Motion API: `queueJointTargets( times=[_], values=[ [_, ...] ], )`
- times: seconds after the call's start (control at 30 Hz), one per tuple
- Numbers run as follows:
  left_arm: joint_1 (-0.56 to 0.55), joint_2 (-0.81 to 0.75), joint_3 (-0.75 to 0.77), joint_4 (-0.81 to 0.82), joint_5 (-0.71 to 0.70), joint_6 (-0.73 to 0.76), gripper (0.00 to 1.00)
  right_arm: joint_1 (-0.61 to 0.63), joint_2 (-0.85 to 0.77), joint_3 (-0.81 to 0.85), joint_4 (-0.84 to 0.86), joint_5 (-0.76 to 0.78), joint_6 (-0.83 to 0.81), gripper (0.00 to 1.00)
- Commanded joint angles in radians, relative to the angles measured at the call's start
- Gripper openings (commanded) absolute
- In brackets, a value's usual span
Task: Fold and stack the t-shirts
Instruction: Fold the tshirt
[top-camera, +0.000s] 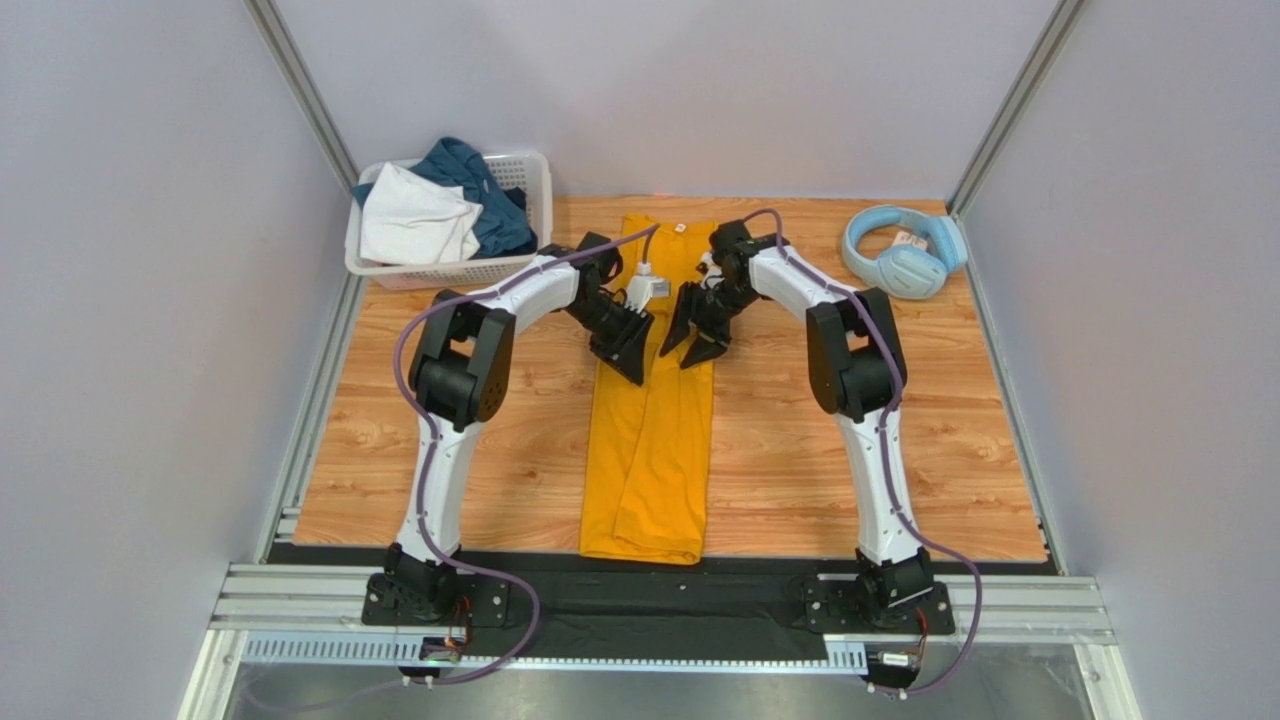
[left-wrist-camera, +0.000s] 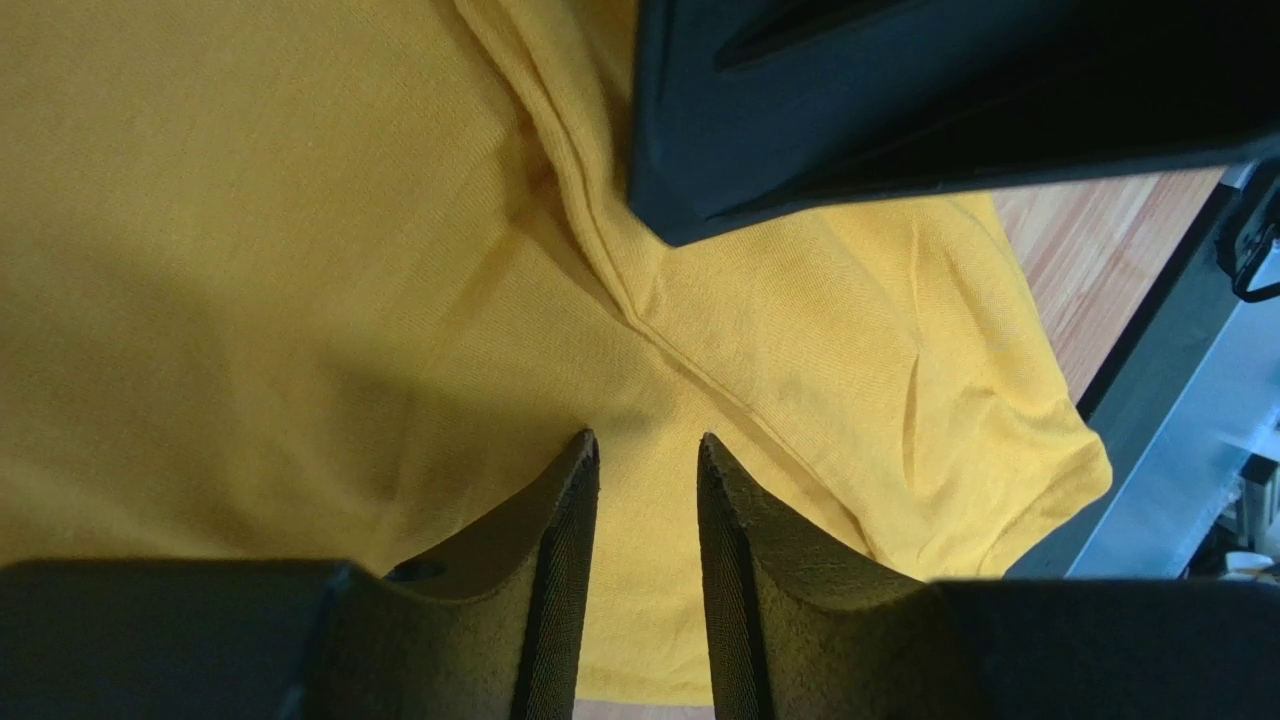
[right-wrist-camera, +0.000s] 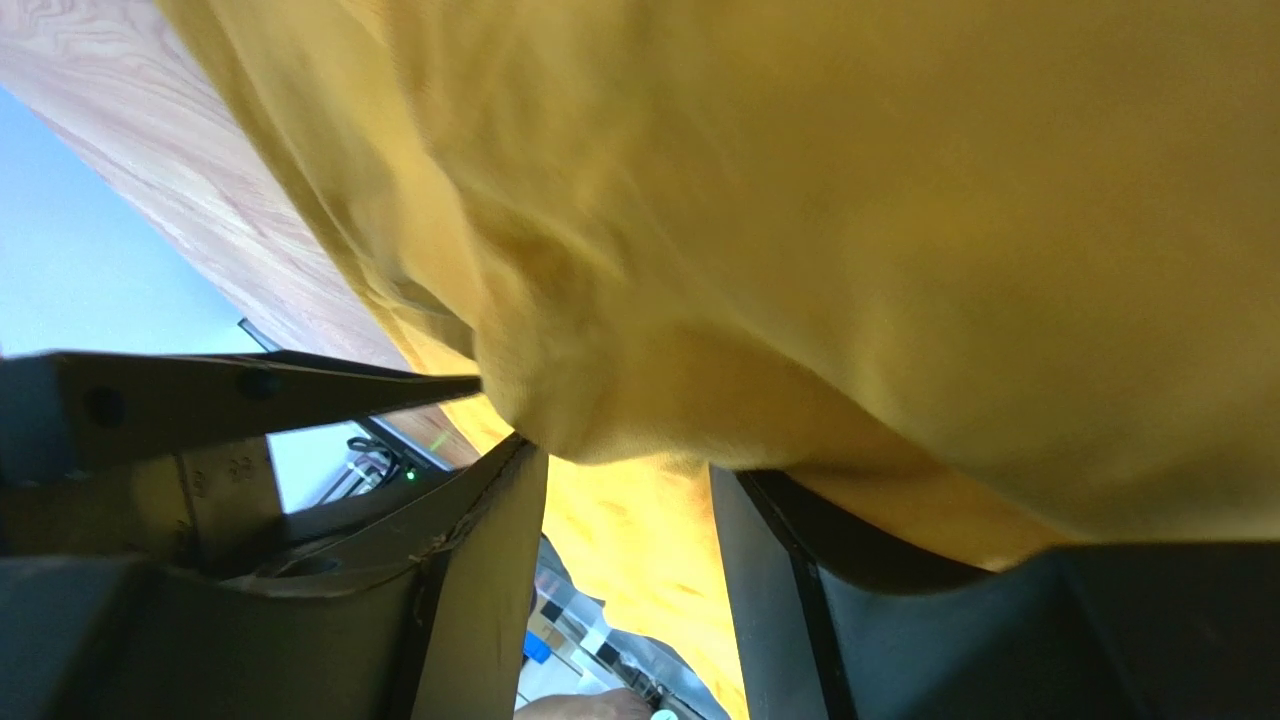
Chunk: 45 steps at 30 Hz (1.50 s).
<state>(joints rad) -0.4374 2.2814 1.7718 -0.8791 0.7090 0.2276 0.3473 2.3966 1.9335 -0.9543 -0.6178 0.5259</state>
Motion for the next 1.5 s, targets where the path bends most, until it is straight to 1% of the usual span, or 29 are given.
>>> queueJointTargets(
  times=[0.0, 0.13, 0.23, 0.27, 0.4, 0.47, 0.5, 0.57, 0.6, 0.63, 0.7, 0.73, 0.83, 0.9, 0.93, 1.03, 1.27, 1.37, 1.4, 1.47],
  values=[
    [0.005, 0.004, 0.049, -0.017, 0.007, 0.022, 0.38, -0.056, -0.010, -0.097, -0.003, 0.211, -0.046, 0.52],
    [0.008, -0.028, 0.057, -0.053, 0.044, 0.045, 0.38, -0.073, -0.054, -0.130, -0.008, 0.182, -0.047, 0.51],
    [0.022, -0.088, 0.087, -0.076, 0.078, 0.052, 0.38, -0.071, -0.102, -0.075, -0.008, 0.138, -0.038, 0.52],
    [0.028, -0.100, 0.104, -0.096, 0.089, 0.052, 0.38, -0.071, -0.117, -0.050, -0.011, 0.112, -0.034, 0.52],
    [0.071, -0.131, 0.224, -0.132, 0.126, 0.033, 0.38, -0.074, -0.108, 0.157, -0.073, 0.076, -0.024, 0.54],
    [0.083, -0.126, 0.279, -0.089, 0.104, 0.004, 0.38, -0.086, -0.090, 0.228, -0.092, 0.060, -0.012, 0.54],
    [0.089, -0.120, 0.291, -0.061, 0.089, -0.037, 0.38, -0.093, -0.070, 0.252, -0.101, 0.053, -0.004, 0.54],
    [0.111, -0.088, 0.331, 0.012, 0.066, -0.088, 0.38, -0.122, -0.053, 0.317, -0.097, 0.040, 0.026, 0.54],
    [0.115, -0.068, 0.353, 0.025, 0.063, -0.127, 0.38, -0.131, -0.036, 0.334, -0.089, 0.036, 0.035, 0.54],
    [0.123, -0.019, 0.406, 0.032, 0.044, -0.142, 0.38, -0.148, -0.028, 0.352, -0.077, 0.038, 0.040, 0.54],
    [0.124, 0.039, 0.472, 0.028, 0.027, -0.157, 0.38, -0.165, -0.013, 0.358, -0.048, 0.075, 0.054, 0.54],
    [0.127, 0.096, 0.536, 0.022, 0.020, -0.166, 0.38, -0.178, 0.005, 0.357, -0.035, 0.078, 0.055, 0.53],
    [0.127, 0.167, 0.613, 0.000, 0.014, -0.183, 0.38, -0.186, 0.027, 0.352, -0.008, 0.124, 0.036, 0.52],
    [0.127, 0.176, 0.609, 0.028, -0.014, -0.194, 0.38, -0.183, 0.026, 0.338, 0.026, 0.139, 0.002, 0.53],
    [0.127, 0.176, 0.598, 0.054, -0.025, -0.207, 0.39, -0.183, 0.018, 0.331, 0.044, 0.162, -0.006, 0.55],
    [0.126, 0.182, 0.597, 0.075, -0.035, -0.221, 0.40, -0.183, 0.019, 0.315, 0.098, 0.173, -0.020, 0.57],
    [0.111, 0.190, 0.569, 0.074, 0.003, -0.251, 0.41, -0.172, 0.075, 0.335, 0.098, 0.165, -0.010, 0.55],
    [0.095, 0.161, 0.493, 0.060, 0.033, -0.241, 0.41, -0.162, 0.062, 0.285, 0.091, 0.168, -0.017, 0.55],
    [0.088, 0.129, 0.430, 0.060, 0.041, -0.229, 0.41, -0.159, 0.043, 0.239, 0.094, 0.165, -0.021, 0.55],
    [0.082, 0.098, 0.367, 0.063, 0.044, -0.206, 0.41, -0.150, 0.016, 0.185, 0.103, 0.181, -0.040, 0.54]
  ],
)
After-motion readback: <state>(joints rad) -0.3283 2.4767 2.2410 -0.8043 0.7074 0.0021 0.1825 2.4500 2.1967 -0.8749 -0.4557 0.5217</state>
